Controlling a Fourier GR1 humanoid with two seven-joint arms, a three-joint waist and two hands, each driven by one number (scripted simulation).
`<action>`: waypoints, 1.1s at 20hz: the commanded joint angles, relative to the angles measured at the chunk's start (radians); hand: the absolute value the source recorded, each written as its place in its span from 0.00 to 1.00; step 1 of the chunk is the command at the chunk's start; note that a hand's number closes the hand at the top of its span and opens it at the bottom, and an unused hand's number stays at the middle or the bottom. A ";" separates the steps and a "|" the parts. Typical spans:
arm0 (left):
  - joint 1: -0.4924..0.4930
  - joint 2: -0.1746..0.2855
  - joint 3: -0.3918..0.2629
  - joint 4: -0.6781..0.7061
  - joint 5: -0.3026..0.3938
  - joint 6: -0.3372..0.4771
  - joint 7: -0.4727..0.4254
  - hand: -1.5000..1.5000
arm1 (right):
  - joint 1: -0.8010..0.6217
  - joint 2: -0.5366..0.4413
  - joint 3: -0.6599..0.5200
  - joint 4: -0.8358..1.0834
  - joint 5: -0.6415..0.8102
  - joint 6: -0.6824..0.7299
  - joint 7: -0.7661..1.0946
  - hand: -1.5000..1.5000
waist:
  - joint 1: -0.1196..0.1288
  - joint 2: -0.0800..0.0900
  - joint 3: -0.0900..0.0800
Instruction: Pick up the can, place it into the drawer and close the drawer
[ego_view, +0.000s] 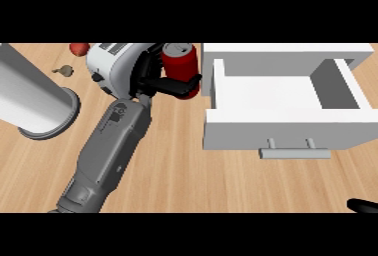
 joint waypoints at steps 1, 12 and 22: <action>-0.038 -0.003 -0.020 -0.099 -0.005 0.012 0.107 1.00 | 0.029 0.041 0.054 -0.067 0.041 -0.019 0.030 0.00 | -0.003 0.003 0.000; -0.395 -0.003 -0.066 -0.015 0.017 0.185 0.351 1.00 | -0.062 -0.002 0.026 0.052 0.029 -0.010 -0.002 0.00 | -0.021 0.012 0.000; -0.635 -0.003 -0.124 0.253 0.063 0.250 0.333 1.00 | -0.031 0.000 0.029 -0.026 0.005 0.000 0.025 0.00 | -0.049 0.014 0.001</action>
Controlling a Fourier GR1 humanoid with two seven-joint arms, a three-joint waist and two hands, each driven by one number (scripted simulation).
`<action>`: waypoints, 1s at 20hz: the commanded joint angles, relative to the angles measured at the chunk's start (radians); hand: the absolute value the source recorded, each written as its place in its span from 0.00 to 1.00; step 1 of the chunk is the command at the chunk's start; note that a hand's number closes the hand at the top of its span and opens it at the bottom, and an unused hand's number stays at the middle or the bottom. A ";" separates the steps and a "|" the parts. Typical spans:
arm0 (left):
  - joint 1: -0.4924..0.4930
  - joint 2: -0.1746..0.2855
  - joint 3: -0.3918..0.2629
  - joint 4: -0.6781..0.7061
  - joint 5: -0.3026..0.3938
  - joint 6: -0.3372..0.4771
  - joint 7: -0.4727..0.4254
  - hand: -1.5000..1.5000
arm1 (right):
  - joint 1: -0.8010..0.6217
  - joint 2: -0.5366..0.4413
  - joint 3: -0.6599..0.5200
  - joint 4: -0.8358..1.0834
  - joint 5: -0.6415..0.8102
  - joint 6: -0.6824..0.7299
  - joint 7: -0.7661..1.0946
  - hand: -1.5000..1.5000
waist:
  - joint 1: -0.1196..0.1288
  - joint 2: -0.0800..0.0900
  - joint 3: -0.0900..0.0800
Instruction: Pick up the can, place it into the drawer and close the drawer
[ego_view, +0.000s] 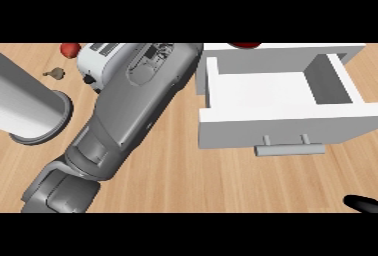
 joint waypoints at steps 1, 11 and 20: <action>-0.080 0.000 -0.055 0.100 0.059 0.020 -0.027 1.00 | -0.025 0.007 0.020 0.048 0.031 -0.005 -0.039 0.00 | -0.009 0.003 0.000; -0.174 0.000 -0.172 0.261 0.172 0.113 -0.058 1.00 | -0.023 -0.010 0.021 -0.023 -0.015 0.005 0.032 0.00 | -0.054 0.010 0.002; -0.234 0.000 -0.171 0.381 0.204 0.209 -0.118 0.00 | -0.113 -0.056 0.009 0.067 -0.006 0.007 0.023 0.00 | -0.065 0.023 0.003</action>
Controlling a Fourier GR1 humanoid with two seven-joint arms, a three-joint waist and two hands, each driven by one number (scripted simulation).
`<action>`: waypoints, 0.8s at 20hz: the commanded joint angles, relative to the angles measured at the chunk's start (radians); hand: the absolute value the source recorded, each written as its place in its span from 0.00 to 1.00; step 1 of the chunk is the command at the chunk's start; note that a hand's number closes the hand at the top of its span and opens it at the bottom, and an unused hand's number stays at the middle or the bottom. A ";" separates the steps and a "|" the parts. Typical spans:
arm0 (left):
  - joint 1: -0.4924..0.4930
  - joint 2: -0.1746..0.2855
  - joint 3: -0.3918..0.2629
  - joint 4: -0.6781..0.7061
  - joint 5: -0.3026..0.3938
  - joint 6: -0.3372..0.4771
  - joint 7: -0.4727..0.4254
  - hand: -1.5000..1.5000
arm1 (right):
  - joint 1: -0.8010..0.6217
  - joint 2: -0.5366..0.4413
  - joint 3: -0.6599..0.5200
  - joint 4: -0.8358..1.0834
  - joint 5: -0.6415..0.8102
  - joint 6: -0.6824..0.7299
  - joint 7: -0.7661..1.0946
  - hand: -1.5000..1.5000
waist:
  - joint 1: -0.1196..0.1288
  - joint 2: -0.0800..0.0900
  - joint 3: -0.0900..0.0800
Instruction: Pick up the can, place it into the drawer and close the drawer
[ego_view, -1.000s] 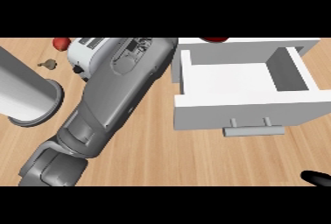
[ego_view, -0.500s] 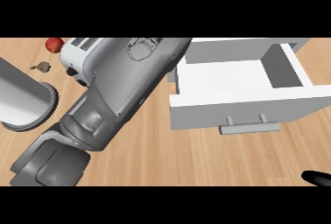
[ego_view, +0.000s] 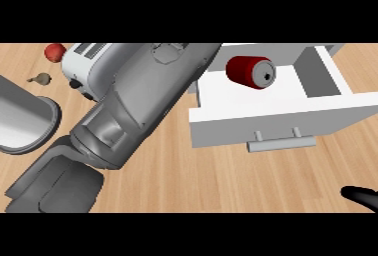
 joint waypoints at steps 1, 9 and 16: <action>-0.013 0.000 -0.045 0.015 0.032 0.077 -0.023 0.00 | -0.071 -0.021 -0.002 0.069 -0.005 -0.003 -0.002 0.00 | -0.015 0.005 0.001; -0.004 0.000 -0.037 0.040 0.094 0.075 -0.073 0.00 | -0.094 -0.107 0.048 0.026 0.112 0.056 -0.053 0.00 | -0.019 0.010 0.000; -0.016 0.000 -0.013 0.046 0.156 0.081 -0.110 0.00 | -0.126 -0.140 0.161 0.086 0.341 0.055 -0.148 0.00 | -0.005 0.011 -0.001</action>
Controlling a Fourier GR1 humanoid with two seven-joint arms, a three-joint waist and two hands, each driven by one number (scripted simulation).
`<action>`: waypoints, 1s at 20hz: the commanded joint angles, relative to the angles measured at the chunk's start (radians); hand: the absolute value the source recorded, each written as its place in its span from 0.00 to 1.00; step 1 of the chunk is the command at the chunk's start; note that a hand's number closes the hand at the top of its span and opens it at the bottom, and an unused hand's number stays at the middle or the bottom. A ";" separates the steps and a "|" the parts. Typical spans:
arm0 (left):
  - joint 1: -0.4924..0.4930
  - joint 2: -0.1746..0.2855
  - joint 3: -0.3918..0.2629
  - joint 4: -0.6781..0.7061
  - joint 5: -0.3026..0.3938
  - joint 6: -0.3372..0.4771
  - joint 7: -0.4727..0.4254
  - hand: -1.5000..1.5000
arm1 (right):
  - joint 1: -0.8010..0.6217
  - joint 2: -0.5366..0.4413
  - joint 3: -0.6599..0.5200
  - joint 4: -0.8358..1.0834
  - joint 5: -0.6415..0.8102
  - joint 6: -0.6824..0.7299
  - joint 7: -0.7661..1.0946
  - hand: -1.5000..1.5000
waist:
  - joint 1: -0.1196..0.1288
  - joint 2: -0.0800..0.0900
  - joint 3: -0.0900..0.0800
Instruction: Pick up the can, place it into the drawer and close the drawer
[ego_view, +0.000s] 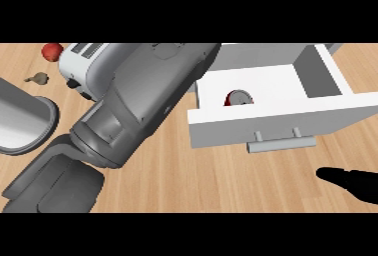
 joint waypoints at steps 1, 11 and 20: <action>-0.020 0.000 0.037 0.017 0.037 -0.029 -0.022 0.00 | -0.041 -0.045 0.061 0.046 0.144 0.002 -0.030 0.00 | 0.024 0.002 -0.001; -0.032 0.000 0.012 0.031 0.046 -0.012 -0.051 0.00 | -0.191 -0.052 0.260 0.372 0.508 -0.102 -0.141 0.00 | 0.076 -0.007 -0.001; -0.038 0.032 0.033 0.033 0.030 -0.055 -0.014 0.00 | -0.290 -0.020 0.364 0.661 0.731 -0.203 -0.180 0.00 | 0.100 -0.024 -0.002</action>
